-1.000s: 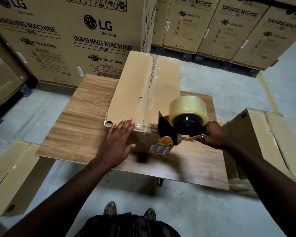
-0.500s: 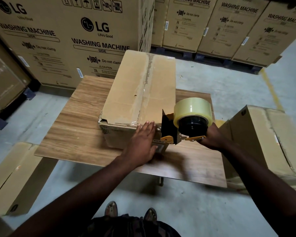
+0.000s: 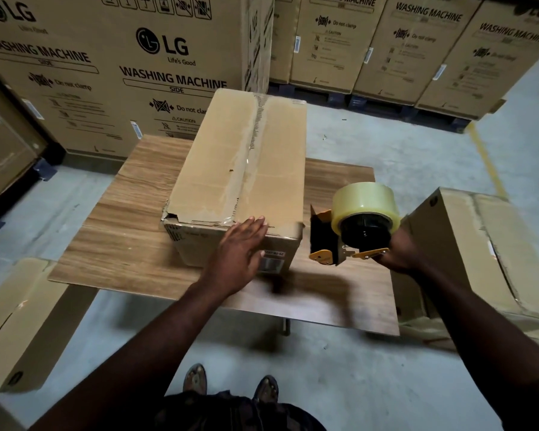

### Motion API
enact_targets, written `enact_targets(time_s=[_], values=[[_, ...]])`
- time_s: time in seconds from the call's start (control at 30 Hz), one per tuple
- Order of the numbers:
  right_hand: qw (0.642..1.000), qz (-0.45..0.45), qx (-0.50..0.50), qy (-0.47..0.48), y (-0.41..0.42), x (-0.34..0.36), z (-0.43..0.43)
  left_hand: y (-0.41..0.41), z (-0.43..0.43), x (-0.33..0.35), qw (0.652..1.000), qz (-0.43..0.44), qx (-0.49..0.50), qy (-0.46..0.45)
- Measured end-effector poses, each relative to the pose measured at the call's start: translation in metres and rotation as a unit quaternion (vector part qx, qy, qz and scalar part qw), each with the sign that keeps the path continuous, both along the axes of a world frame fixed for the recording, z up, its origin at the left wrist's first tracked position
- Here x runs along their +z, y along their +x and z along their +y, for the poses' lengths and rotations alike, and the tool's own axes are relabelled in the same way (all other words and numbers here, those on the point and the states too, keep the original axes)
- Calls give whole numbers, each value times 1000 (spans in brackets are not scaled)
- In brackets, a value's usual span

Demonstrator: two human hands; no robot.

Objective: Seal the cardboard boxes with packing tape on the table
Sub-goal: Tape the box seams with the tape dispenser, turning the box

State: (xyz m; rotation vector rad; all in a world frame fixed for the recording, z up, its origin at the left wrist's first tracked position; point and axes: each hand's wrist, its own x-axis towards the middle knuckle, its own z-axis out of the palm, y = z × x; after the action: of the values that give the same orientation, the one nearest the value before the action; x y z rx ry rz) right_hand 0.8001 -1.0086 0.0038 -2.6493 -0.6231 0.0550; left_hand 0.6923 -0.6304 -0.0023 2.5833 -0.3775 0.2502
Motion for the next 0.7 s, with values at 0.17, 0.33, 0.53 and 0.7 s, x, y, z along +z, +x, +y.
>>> enact_targets(time_s=[0.17, 0.33, 0.53, 0.7], values=[[1000, -3, 10, -10, -9, -2, -8, 0, 1, -2, 1000, 0, -5, 4], [999, 40, -9, -10, -8, -17, -9, -1, -1, 0, 1000, 2, 0, 4], [997, 74, 1, -7, -20, 0, 36, 0, -6, 1, 999, 30, 34, -23], [991, 129, -31, -30, -20, -3, 34, 1, -8, 2, 998, 37, 45, -37]])
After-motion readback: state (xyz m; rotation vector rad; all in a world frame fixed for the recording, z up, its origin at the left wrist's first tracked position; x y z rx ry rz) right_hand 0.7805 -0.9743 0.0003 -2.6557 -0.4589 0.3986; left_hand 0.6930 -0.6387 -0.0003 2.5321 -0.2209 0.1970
